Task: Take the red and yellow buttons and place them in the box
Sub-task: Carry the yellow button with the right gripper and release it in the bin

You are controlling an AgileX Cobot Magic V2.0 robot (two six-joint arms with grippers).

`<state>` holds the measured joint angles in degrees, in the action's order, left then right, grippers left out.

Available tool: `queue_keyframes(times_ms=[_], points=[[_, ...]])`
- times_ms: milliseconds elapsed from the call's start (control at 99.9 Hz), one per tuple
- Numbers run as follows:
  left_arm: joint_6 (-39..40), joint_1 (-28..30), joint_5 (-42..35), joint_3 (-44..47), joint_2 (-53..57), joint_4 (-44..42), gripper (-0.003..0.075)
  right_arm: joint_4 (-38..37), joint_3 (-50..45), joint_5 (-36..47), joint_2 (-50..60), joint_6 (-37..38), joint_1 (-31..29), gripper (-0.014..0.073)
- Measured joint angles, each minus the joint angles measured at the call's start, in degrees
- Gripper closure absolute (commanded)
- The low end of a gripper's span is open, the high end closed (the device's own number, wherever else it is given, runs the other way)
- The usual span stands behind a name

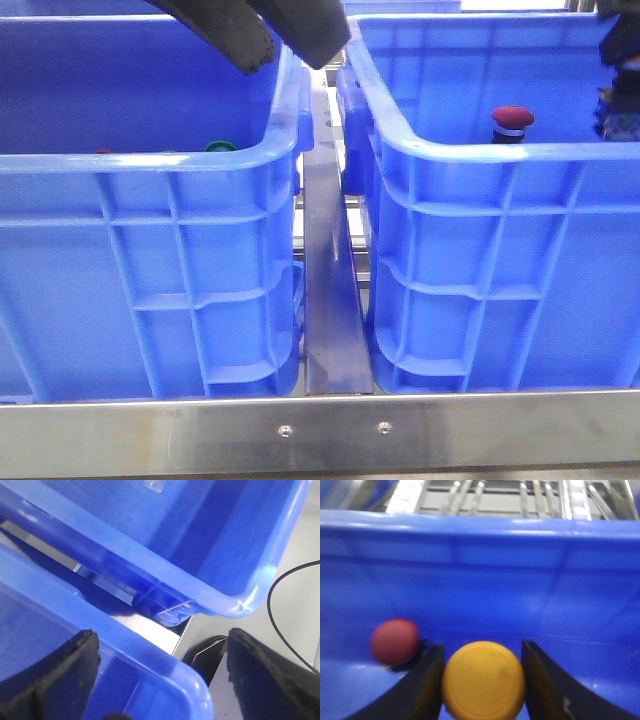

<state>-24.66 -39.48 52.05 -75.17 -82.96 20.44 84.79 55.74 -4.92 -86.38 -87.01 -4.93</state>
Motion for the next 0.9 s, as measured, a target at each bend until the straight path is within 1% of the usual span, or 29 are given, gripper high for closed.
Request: queue_keyframes(times_ms=[330,541,571,611,661,731,791,831,901], points=[[0.0,0.0,0.0,0.0,0.0,0.4,0.0228,0.5,8.9,3.5,-13.5,-0.1,0.0,0.0421],[0.0,0.0,0.0,0.0,0.0,0.6,0.0228,0.7,11.0,4.0,-16.3,-0.1,0.0,0.0417],[0.0,0.0,0.0,0.0,0.0,0.6,0.0228,0.7,11.2,4.0,-16.3,-0.1,0.0,0.0405],[0.0,0.0,0.0,0.0,0.0,0.6,0.0228,0.7,11.2,4.0,-16.3,-0.1,0.0,0.0369],[0.0,0.0,0.0,0.0,0.0,0.6,0.0228,0.7,11.2,4.0,-16.3,-0.1,0.0,0.0305],[0.0,0.0,0.0,0.0,0.0,0.6,0.0228,0.8,11.2,4.0,-16.3,-0.1,0.0,0.0190],[0.0,0.0,0.0,0.0,0.0,0.6,0.0228,0.9,11.2,4.0,-16.4,-0.1,0.0,0.0131],[0.0,0.0,0.0,0.0,0.0,0.6,0.0228,1.0,11.2,4.0,-16.6,-0.1,0.0,0.0113],[0.0,0.0,0.0,0.0,0.0,0.6,0.0228,1.0,11.2,4.0,-16.6,-0.1,0.0,0.0119]])
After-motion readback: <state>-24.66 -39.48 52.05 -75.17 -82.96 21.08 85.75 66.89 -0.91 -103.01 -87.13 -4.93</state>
